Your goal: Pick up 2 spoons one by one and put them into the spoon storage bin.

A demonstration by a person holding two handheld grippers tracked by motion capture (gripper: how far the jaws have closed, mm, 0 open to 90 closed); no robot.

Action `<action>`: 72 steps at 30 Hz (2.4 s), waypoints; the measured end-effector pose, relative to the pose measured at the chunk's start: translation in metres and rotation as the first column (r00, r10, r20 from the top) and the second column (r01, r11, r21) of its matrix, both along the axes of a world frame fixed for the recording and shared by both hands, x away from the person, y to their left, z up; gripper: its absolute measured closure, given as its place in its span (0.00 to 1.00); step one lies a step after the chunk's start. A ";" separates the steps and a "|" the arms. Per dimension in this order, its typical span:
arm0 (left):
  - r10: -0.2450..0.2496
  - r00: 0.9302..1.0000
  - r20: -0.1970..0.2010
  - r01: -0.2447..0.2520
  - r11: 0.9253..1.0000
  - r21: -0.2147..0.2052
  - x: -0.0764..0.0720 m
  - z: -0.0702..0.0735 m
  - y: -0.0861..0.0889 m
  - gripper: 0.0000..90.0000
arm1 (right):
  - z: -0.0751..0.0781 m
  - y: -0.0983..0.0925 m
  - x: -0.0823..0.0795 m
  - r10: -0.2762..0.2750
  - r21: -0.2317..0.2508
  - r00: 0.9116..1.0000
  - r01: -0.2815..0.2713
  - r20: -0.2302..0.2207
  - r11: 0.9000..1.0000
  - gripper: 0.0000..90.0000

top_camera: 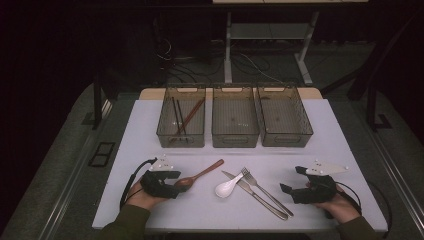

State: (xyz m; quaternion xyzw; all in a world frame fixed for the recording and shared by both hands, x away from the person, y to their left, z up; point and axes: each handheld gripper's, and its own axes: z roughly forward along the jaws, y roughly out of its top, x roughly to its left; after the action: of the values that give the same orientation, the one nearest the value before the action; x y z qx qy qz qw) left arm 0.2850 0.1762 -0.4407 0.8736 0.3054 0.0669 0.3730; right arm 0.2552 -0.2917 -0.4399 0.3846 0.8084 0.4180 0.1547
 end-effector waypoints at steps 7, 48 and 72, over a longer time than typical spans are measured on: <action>-0.002 1.000 -0.002 0.002 1.000 0.010 0.000 -0.001 0.000 0.47 | 0.000 0.000 0.000 -0.002 0.000 1.000 0.002 0.002 1.000 0.16; -0.069 0.997 0.023 0.067 0.996 0.061 -0.006 0.013 -0.010 0.92 | 0.000 0.001 -0.001 0.015 -0.012 1.000 -0.015 0.001 1.000 0.16; -0.034 0.996 0.087 0.035 0.999 -0.007 -0.007 0.026 -0.008 0.92 | -0.001 0.002 0.000 0.017 -0.013 1.000 -0.017 0.000 1.000 0.16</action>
State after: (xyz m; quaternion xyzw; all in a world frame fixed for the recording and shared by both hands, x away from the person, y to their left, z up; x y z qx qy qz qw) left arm 0.2775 0.1681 -0.4144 0.8734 0.2740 0.0972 0.3907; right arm 0.2549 -0.2897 -0.4410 0.3767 0.8143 0.4140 0.1537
